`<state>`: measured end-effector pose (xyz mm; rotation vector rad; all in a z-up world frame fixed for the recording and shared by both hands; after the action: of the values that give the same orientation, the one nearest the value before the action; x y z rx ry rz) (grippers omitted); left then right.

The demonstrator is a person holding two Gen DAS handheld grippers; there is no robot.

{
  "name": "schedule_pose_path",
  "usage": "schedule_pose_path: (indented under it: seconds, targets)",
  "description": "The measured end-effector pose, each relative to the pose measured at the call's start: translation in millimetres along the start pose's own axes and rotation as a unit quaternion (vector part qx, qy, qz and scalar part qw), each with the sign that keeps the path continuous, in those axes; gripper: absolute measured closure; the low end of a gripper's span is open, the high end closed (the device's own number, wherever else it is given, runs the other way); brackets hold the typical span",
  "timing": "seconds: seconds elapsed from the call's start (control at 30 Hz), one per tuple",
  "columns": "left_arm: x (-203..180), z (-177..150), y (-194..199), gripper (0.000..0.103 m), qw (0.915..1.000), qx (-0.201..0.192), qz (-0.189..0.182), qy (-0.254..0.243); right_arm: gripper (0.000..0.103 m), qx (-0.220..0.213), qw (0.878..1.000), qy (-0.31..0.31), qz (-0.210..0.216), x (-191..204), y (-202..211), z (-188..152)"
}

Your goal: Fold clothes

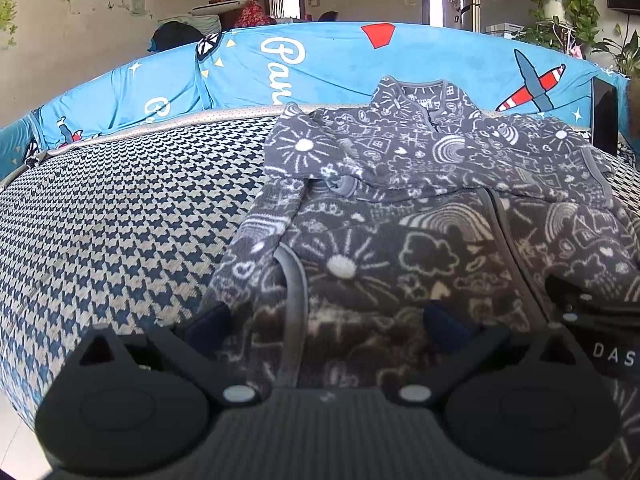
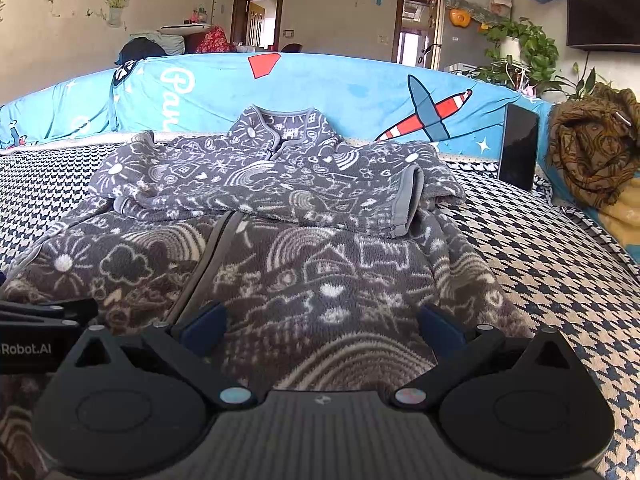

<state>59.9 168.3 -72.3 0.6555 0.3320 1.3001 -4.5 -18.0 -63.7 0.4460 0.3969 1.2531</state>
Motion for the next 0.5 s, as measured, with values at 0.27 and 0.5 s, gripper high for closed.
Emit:
schedule_pose_path:
  seconds: [0.27,0.5]
  targets:
    - [3.7,-2.6,6.5,0.000,0.9997,-0.017,-0.009,0.012,0.000,0.000,1.000,0.001,-0.001,0.0,1.9,-0.9]
    - [4.9,-3.6,8.0,0.000,0.9998,-0.012,-0.007,0.017,0.000,0.001,1.000,0.002,0.001,-0.2,2.9,-1.6]
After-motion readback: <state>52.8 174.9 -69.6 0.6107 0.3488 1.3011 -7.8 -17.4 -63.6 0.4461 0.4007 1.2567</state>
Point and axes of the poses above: each gripper's, at about its wrist camera, not at the fingertips, and y roughly against the way its jaws point, x to its left, z to its top, the point moved 8 cm from there along -y, roughly the way its jaws point, and after that the axes turned 7 degrees about z, right-handed, at the moved point
